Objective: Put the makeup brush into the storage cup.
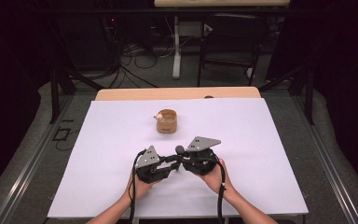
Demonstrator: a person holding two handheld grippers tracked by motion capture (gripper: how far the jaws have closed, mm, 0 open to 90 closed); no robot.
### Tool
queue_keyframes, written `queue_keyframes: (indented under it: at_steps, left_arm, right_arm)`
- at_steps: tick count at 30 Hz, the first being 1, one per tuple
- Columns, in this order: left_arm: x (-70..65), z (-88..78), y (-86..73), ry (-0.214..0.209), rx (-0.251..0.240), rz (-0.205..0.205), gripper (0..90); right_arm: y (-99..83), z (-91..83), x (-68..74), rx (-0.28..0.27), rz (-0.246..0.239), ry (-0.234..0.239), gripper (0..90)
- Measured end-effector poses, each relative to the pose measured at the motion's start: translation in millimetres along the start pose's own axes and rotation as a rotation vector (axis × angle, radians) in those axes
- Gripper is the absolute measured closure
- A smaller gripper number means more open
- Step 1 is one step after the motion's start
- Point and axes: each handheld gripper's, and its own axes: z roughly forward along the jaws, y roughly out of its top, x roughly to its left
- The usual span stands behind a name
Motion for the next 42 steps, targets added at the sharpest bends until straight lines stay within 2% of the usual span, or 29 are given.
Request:
queue_keyframes:
  at_steps: [4,13,16,21,24,25,26,28,29,37,42]
  left_arm:
    - [-0.4,0.2,0.1,-0.005,0.003,0.014,75.6]
    - [-1.8,-0.5,-0.6,-0.022,-0.006,0.020,78.6]
    - [-0.9,-0.8,-1.4,-0.015,-0.005,0.019,78.7]
    - [1.4,-2.7,-1.7,-0.011,-0.002,0.018,78.7]
    - [2.8,-5.1,-1.9,-0.003,-0.004,0.016,78.7]
    - [3.0,-5.6,-1.9,0.012,-0.002,0.018,78.7]
    - [3.8,-5.9,-2.0,0.004,-0.005,0.016,78.7]
    - [3.7,-6.5,-2.1,0.017,-0.005,0.011,78.7]
    - [4.6,-6.7,-2.1,0.005,-0.006,0.011,78.7]
    - [5.0,-9.5,-1.6,0.020,-0.007,0.012,78.7]
    - [7.6,-9.9,-1.4,0.023,-0.009,0.013,78.7]
  right_arm:
    - [-0.1,-0.1,-0.7,0.005,-0.001,0.007,76.9]
    - [-0.8,-0.7,-2.4,-0.013,-0.002,0.021,74.7]
    - [-1.1,-2.5,-4.8,-0.015,-0.007,0.021,65.6]
    - [-2.3,-7.3,-10.1,-0.021,0.011,0.007,40.2]
    - [-5.4,-12.2,-14.5,-0.029,0.015,0.007,32.6]
    - [-6.5,-14.4,-15.9,-0.033,0.019,0.008,28.7]
    - [-7.2,-16.4,-16.9,-0.029,0.018,0.003,24.6]
    - [-9.7,-19.8,-18.9,-0.030,0.018,0.000,20.2]
    - [-10.8,-21.0,-19.6,-0.032,0.020,-0.002,18.5]
    - [-20.4,-36.6,-27.8,-0.059,0.021,-0.038,9.4]
    - [-29.0,-42.8,-30.4,-0.081,-0.002,-0.043,3.5]
